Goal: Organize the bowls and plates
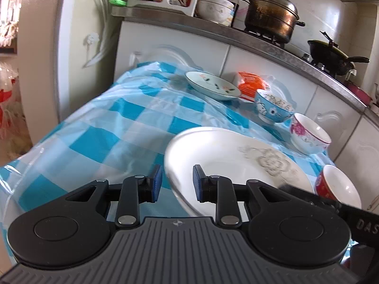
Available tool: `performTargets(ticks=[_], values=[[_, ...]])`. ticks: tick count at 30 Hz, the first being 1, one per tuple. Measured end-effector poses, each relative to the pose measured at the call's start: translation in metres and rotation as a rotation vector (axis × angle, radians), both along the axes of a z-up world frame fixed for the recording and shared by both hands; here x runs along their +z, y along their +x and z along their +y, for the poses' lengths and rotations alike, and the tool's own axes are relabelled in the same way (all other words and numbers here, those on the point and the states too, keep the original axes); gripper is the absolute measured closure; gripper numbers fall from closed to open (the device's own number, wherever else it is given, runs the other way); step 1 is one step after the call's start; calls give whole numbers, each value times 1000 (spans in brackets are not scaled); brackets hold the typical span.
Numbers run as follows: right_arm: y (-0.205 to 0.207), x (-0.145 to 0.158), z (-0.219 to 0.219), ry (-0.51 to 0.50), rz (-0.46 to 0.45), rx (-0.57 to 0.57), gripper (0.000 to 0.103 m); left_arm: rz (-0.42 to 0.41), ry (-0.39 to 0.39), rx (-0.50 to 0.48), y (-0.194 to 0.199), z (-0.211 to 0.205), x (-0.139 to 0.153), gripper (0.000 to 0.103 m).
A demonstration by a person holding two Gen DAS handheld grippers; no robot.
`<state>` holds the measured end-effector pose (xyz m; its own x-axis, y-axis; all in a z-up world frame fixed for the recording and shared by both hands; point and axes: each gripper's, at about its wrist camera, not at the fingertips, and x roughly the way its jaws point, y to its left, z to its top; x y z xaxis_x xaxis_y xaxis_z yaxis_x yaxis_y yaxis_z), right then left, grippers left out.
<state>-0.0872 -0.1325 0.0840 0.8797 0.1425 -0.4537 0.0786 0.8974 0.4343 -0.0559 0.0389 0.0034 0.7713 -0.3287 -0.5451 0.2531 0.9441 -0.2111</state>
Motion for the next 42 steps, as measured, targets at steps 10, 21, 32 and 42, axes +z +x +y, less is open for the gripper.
performTargets(ticks=[10, 21, 32, 42], values=[[-22, -2, 0, 54, -23, -10, 16, 27, -36, 50, -16, 16, 9, 55], [-47, -14, 2, 78, -32, -78, 10, 38, -29, 46, -37, 29, 10, 40], [-69, -29, 17, -24, 14, -107, 1, 38, -12, 7, -56, 27, 8, 6], [-78, -38, 41, -176, 106, -71, 1, 50, 19, 10, -66, 35, 7, 0]])
